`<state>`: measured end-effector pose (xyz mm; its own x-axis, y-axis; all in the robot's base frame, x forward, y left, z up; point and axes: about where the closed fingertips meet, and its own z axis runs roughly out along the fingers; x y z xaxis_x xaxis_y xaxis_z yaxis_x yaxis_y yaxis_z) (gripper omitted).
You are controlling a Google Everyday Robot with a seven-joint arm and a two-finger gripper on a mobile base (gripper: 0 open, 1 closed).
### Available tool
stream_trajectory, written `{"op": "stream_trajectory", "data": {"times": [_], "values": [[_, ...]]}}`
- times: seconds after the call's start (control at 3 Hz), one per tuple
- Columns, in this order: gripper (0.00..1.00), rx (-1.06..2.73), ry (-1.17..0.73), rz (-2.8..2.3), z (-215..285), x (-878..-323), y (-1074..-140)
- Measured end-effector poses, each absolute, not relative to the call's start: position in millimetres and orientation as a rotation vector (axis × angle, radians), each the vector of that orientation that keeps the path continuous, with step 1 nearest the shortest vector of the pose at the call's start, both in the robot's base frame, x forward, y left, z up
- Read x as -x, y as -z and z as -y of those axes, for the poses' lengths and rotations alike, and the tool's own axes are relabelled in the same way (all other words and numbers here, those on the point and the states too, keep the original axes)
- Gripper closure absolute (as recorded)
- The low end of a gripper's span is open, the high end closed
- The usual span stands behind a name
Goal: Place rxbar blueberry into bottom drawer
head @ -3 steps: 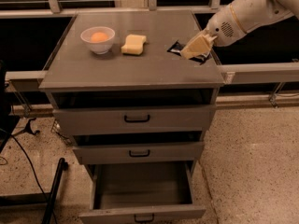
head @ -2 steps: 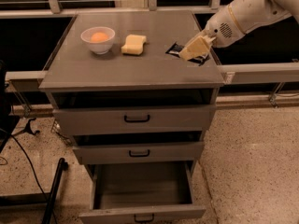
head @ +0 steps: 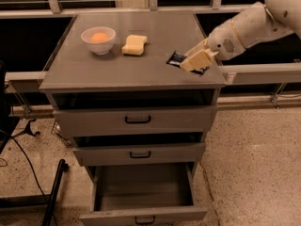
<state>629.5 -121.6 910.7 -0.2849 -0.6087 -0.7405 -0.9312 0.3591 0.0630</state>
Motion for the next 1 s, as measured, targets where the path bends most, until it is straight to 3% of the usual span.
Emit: {"op": "stream_trajectory", "data": {"times": [0.67, 1.0], "values": [[1.0, 1.379, -0.714, -1.902, 117.6, -590.3, -815.9], [1.0, 1.379, -0.714, -1.902, 117.6, -590.4, -815.9]]}}
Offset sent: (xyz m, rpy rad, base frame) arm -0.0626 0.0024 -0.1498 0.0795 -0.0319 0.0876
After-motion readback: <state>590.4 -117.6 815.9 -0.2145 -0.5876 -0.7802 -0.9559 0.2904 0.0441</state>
